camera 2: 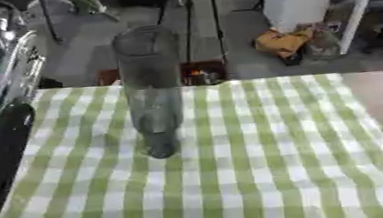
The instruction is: Arrange flowers into the vase.
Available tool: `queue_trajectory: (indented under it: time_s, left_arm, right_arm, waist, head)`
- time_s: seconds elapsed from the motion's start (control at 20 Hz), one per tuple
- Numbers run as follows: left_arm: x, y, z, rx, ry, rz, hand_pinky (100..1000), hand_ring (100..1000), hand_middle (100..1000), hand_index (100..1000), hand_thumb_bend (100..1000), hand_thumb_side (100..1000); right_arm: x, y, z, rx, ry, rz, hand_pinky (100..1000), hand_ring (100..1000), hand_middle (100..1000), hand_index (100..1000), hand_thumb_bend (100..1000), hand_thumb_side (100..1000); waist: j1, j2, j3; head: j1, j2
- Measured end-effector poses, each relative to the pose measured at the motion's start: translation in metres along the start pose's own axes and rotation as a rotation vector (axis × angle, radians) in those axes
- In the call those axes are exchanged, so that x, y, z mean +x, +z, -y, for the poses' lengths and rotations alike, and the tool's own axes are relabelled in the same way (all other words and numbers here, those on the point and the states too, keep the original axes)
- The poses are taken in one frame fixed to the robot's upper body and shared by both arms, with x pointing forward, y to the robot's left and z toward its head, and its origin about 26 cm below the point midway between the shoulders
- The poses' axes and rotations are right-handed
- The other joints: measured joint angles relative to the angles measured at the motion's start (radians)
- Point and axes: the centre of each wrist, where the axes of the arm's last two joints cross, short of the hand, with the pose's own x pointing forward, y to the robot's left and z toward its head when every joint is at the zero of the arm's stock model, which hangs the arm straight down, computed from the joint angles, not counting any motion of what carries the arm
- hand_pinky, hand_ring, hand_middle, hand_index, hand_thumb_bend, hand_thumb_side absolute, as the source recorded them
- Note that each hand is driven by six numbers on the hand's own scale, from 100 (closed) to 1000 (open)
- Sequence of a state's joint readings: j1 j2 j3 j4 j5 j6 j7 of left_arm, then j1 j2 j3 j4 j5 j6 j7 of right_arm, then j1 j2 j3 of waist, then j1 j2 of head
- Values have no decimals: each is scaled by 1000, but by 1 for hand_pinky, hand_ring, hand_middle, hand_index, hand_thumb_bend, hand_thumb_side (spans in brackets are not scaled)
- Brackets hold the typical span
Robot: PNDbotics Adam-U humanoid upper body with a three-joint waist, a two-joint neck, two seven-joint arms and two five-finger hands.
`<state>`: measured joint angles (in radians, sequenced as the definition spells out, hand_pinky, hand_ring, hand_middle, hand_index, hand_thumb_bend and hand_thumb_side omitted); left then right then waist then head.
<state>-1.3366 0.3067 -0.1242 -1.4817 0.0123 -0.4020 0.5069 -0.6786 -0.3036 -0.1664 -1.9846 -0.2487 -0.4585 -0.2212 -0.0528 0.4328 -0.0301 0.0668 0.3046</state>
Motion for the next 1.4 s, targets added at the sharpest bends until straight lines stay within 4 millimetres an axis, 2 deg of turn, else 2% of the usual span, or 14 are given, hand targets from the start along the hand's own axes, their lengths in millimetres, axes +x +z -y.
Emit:
queue_trajectory:
  time_s: [0.35, 0.9, 1.1, 1.25, 1.4]
  left_arm:
    - [-21, 11, -4, 105, -51, -57, 100, 100, 100, 100, 254, 775]
    - [-37, 21, -9, 156, -100, -111, 100, 154, 107, 100, 228, 805]
    - [-41, 23, -11, 183, -95, -131, 100, 185, 132, 100, 237, 815]
    - [-44, 25, -13, 202, -94, -148, 100, 287, 230, 100, 230, 825]
    - [-47, 27, -14, 206, -98, -159, 100, 317, 258, 100, 225, 831]
  right_arm:
    - [0, 0, 0, -4, -5, 0, 665, 745, 727, 799, 100, 966]
    - [0, 0, 2, -13, -2, 2, 664, 745, 727, 798, 100, 958]
    - [0, 0, 2, -16, -1, 1, 663, 744, 726, 796, 100, 958]
    - [0, 0, 3, -18, -1, 2, 663, 745, 726, 797, 100, 955]
    - [0, 0, 2, -21, -1, 3, 663, 745, 726, 797, 100, 952]
  waist:
    - [0, 6, -5]
    - [1, 11, -7]
    - [2, 13, -10]
    - [3, 18, -14]
    - [5, 20, -19]
  head:
    - [12, -8]
    - [11, -8]
    - [11, -10]
    - [16, -20]
    - [27, -33]
